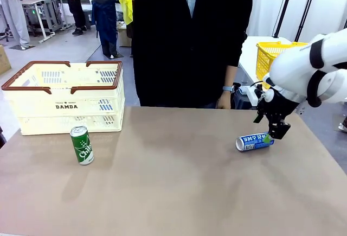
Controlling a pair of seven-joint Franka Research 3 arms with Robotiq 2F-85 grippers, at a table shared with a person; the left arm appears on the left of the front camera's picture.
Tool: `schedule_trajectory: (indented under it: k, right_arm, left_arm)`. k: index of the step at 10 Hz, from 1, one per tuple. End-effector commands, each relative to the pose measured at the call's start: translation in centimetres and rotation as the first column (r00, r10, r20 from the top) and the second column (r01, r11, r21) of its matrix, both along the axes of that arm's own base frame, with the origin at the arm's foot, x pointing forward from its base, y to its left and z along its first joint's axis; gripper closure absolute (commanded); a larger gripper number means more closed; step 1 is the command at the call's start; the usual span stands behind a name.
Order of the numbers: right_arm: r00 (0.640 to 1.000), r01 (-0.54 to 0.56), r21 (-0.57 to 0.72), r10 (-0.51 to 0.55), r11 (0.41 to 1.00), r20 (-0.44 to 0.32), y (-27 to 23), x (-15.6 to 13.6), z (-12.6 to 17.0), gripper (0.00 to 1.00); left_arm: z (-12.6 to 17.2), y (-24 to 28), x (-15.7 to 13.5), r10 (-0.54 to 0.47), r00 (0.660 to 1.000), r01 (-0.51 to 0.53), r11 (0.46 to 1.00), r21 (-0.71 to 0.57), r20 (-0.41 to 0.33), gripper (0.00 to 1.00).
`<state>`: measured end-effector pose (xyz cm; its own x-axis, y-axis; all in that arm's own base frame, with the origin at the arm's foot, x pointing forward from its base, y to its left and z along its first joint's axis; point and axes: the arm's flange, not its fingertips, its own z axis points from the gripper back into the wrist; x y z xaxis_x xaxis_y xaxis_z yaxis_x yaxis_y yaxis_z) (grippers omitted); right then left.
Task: Place the drinks into the Shopping basket.
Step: Pick up one drink and place it into the Shopping basket.
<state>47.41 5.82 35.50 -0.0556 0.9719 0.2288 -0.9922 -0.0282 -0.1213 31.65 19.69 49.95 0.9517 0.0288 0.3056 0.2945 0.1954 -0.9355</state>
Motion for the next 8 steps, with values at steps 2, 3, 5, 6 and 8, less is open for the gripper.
schedule_trajectory:
  k: [2, 3, 5, 6, 8]
  right_arm:
    - [1.000, -0.023, -0.132, 0.020, 0.991, -0.022, 0.3, 2.0, -2.9, 0.00]
    - [0.999, -0.042, -0.140, 0.041, 0.989, -0.016, 0.6, 2.3, -3.7, 0.00]
    - [0.996, -0.072, -0.150, 0.064, 0.986, -0.062, 1.2, 3.0, -6.0, 0.00]
    - [0.995, -0.075, -0.140, 0.065, 0.987, -0.077, 1.3, 3.1, -6.8, 0.00]
    - [0.990, -0.090, -0.122, 0.075, 0.988, -0.121, 1.4, 3.2, -7.7, 0.00]
  left_arm:
    - [0.3, 0.0, -0.2, -0.005, 1.000, 0.005, 1.000, -0.009, 0.005, 0.00]
    - [0.3, 0.0, -0.2, -0.005, 1.000, 0.005, 1.000, -0.009, 0.005, 0.00]
    - [0.3, 0.0, -0.2, -0.005, 1.000, 0.005, 1.000, -0.009, 0.005, 0.00]
    - [0.3, 0.0, -0.2, -0.005, 1.000, 0.005, 1.000, -0.009, 0.005, 0.00]
    - [0.3, 0.0, -0.2, -0.005, 1.000, 0.005, 1.000, -0.009, 0.005, 0.00]
